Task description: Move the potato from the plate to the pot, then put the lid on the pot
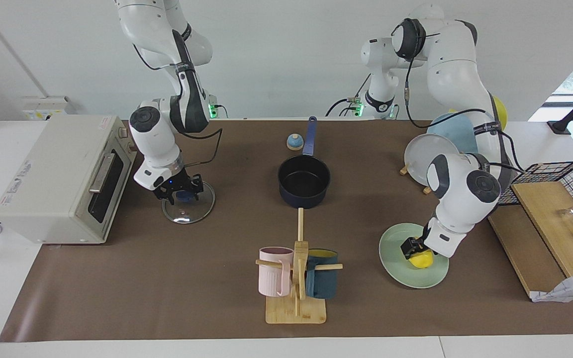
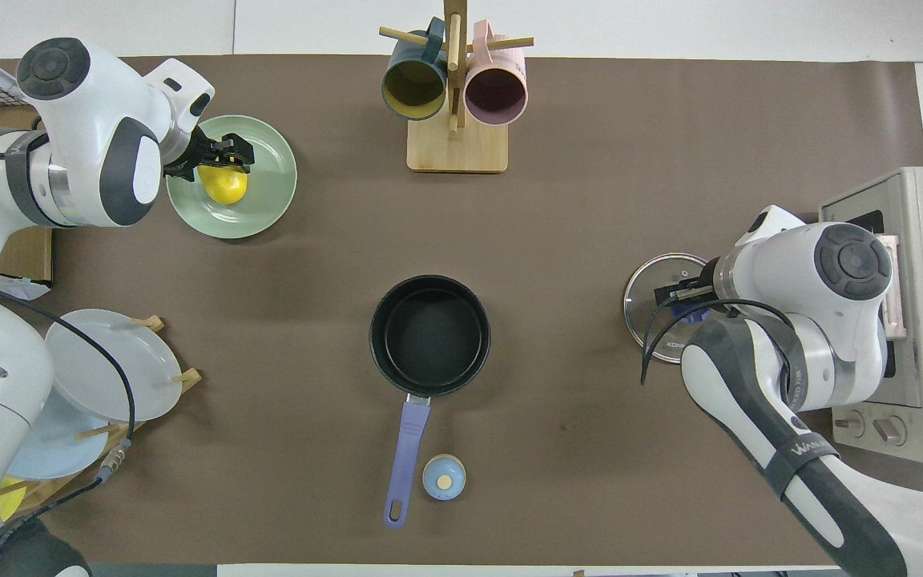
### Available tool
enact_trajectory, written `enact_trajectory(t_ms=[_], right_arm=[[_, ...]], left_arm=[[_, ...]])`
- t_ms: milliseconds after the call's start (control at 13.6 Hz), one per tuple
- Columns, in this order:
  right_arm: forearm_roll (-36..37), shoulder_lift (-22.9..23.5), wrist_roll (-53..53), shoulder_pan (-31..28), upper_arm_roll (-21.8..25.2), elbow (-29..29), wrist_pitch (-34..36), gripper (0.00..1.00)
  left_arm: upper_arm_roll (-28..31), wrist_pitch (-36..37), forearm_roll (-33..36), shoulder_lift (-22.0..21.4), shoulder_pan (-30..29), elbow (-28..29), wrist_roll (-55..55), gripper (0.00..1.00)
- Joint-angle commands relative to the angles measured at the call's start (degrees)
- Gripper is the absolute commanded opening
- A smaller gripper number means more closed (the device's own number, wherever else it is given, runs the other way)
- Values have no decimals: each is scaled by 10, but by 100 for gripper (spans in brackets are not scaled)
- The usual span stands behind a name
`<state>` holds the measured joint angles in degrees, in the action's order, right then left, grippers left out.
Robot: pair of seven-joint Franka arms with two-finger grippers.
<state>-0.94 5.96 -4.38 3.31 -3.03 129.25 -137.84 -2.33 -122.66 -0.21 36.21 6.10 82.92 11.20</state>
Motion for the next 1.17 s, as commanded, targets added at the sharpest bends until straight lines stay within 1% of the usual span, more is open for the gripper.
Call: enact_trajectory(t_ms=[0,73,147,220,293,366,440,513,660,733,806,880,953,1026,1099], right_arm=[[-5,-4,-17,-5,-4,7,-2,74],[-5,-4,-17,-5,-4,7,-2,72],[-5,-4,-16,-4,-4,7,-2,71],[-5,-4,-16,-4,-4,7,-2,71],[-5,-4,-15,-4,-4,7,-2,71],[-5,-5,-13,-3,-4,7,-1,72],[-5,-5,-12,-2,-4,7,0,74],[-5,-5,-12,-2,-4,7,2,77],[-5,-7,-12,-3,-4,7,11,78],[-5,-7,-12,-3,-4,7,13,78],[-5,-7,-12,-3,-4,7,14,78],[-5,-8,-12,-3,-4,7,17,78],[-5,-8,-13,-3,-4,7,22,77],[-5,-8,-13,-3,-4,7,24,75],[-5,-8,-13,-3,-4,7,25,72]], left_arm=[[5,-5,18,-19,1,21,9,22],[5,-2,27,-20,1,18,8,0],[4,5,29,-20,0,10,5,0],[3,14,29,-34,0,9,4,0],[2,36,28,-62,1,11,4,0],[0,64,22,-100,7,15,14,0],[-2,102,0,-138,16,15,38,0],[-2,141,-10,-172,34,14,71,0],[-2,202,-15,-229,81,23,129,0],[-3,223,-15,-256,107,36,164,0],[-3,228,-15,-278,141,58,205,0],[-2,217,-15,-293,179,88,247,0],[-3,187,-15,-312,200,125,272,0],[-3,134,-16,-332,226,178,292,0],[-3,74,-15,-343,255,232,324,0]])
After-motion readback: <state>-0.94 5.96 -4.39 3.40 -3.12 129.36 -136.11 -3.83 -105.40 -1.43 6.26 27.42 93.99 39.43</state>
